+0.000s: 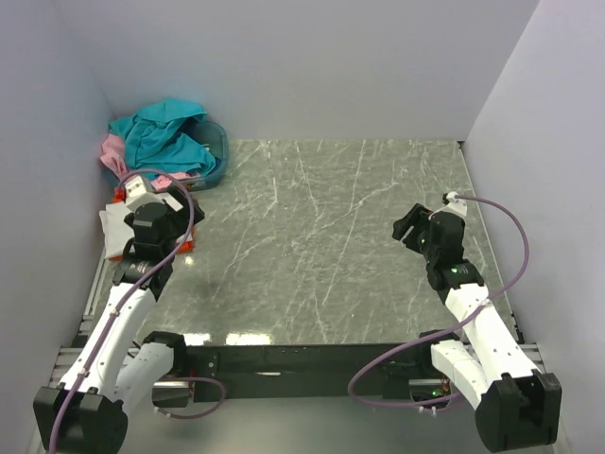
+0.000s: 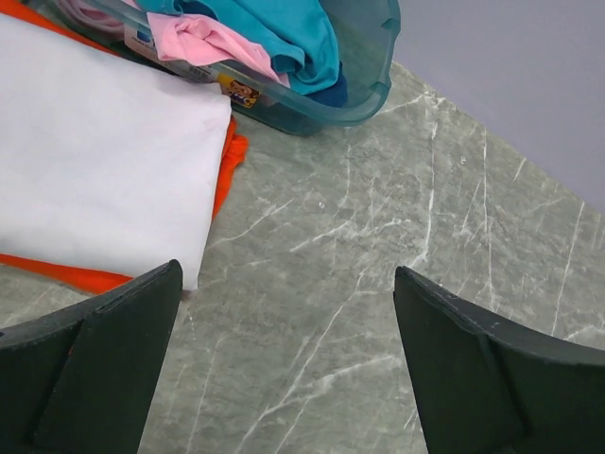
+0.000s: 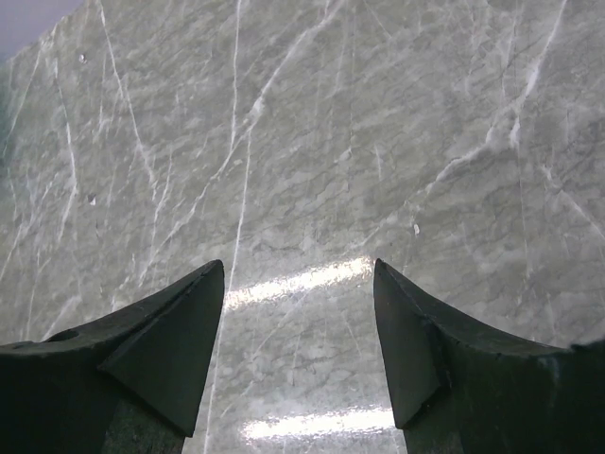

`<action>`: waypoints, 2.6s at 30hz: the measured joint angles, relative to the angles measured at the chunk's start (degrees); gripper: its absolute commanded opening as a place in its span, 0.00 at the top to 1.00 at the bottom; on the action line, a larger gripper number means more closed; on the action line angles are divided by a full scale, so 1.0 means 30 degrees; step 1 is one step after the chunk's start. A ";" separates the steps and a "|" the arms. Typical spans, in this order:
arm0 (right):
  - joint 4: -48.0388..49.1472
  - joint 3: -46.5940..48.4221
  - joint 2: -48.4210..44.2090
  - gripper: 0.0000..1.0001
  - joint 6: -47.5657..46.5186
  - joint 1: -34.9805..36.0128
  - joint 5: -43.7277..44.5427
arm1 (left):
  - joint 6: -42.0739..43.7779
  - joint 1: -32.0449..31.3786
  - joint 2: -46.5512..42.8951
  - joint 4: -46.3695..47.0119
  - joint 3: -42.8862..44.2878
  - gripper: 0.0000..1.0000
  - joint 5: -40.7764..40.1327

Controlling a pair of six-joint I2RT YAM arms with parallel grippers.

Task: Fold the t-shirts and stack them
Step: Grab the tshirt from the pile, then move the tshirt to the center of the board

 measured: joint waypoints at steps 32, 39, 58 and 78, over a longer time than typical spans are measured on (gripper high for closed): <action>-0.0131 -0.1195 -0.1552 0.29 0.0342 0.0000 0.0532 | 0.5464 0.5661 2.0997 -0.3366 2.1172 0.08 0.5763; -0.0117 -0.1195 -0.0976 0.29 0.0809 0.0000 0.0488 | 0.5530 0.6003 2.5376 -0.3643 2.4349 0.03 0.5668; 0.0444 0.1311 0.3657 0.31 0.1712 0.0248 -0.0197 | 0.5916 0.6688 2.9106 -0.2492 2.7664 0.79 0.6091; 0.0262 0.0925 0.0976 0.32 0.1610 0.0299 -0.0044 | 0.3249 0.6921 1.8666 0.2200 2.1165 1.00 1.4047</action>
